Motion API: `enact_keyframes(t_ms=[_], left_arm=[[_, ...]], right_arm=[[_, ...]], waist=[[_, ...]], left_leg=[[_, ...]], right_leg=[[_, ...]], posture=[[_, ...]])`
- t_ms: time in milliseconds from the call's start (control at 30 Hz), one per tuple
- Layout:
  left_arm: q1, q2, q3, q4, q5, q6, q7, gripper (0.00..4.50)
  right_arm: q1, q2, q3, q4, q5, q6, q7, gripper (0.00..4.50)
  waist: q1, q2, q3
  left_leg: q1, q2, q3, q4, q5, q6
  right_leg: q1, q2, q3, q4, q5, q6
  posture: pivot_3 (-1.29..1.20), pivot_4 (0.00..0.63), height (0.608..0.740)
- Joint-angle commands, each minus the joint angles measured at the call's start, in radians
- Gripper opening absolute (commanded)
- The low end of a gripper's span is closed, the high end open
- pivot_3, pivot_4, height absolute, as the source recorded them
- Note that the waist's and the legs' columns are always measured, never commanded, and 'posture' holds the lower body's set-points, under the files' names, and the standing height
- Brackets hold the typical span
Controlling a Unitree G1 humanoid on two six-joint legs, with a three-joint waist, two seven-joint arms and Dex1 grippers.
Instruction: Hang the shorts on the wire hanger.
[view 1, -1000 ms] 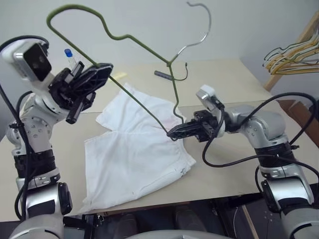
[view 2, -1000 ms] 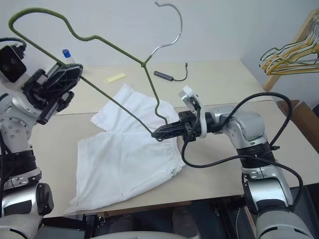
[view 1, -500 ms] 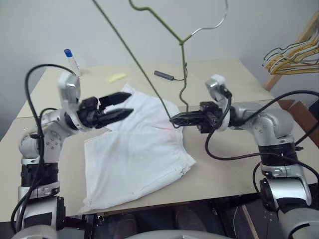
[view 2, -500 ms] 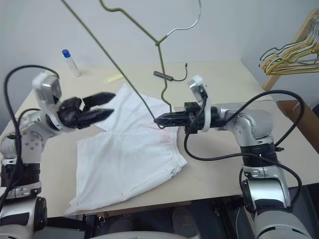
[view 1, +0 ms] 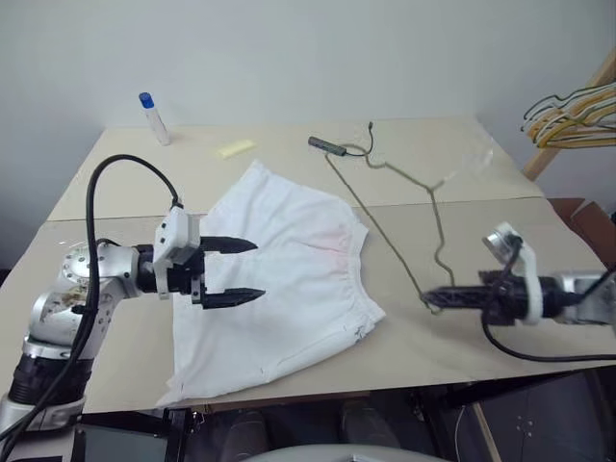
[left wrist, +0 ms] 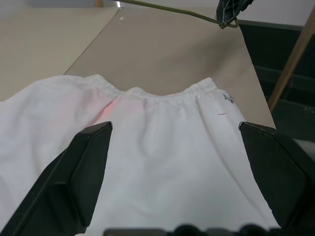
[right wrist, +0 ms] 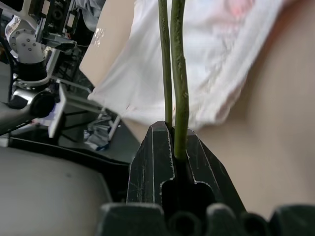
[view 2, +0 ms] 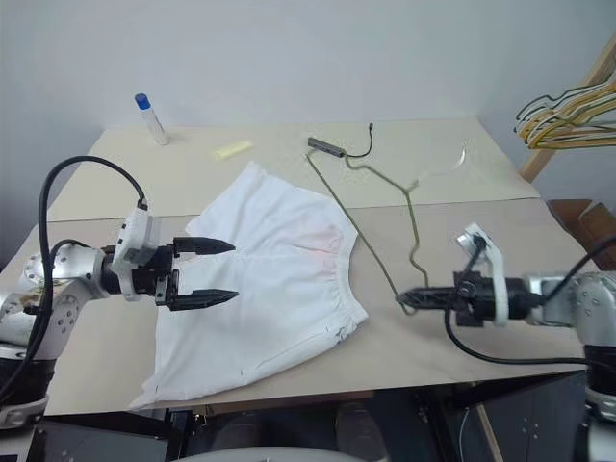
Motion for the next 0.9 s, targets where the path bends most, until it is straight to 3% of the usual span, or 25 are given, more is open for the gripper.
enact_keyframes(t_ms=[33,333,900], left_arm=[[-0.015,0.010,-0.012,-0.035,0.008,-0.023,-0.004,4.48],[0.024,0.013,-0.023,-0.063,0.014,-0.039,-0.009,4.48],[0.055,0.004,-0.036,-0.089,0.021,-0.036,0.001,4.48]], right_arm=[[0.020,-0.074,0.088,0.083,0.000,0.025,0.105,0.00],[0.041,-0.134,0.239,0.226,-0.120,-0.091,0.211,0.00],[0.033,-0.088,0.269,0.302,-0.205,-0.145,0.234,0.00]], waist=[[-0.002,0.000,0.000],[-0.003,0.001,0.001],[0.013,0.001,0.000]], left_leg=[[0.000,0.000,0.000,0.000,0.000,0.000],[0.001,0.000,0.001,0.000,0.000,0.000],[0.001,0.000,0.001,0.000,0.000,0.000]], right_leg=[[0.000,0.000,0.000,0.000,0.000,0.000],[0.000,0.001,0.001,0.000,0.000,0.001],[0.000,0.001,0.001,0.000,0.000,0.001]], posture=[[-0.10,0.000,0.740],[-0.08,0.000,0.740],[-0.08,0.000,0.740]])
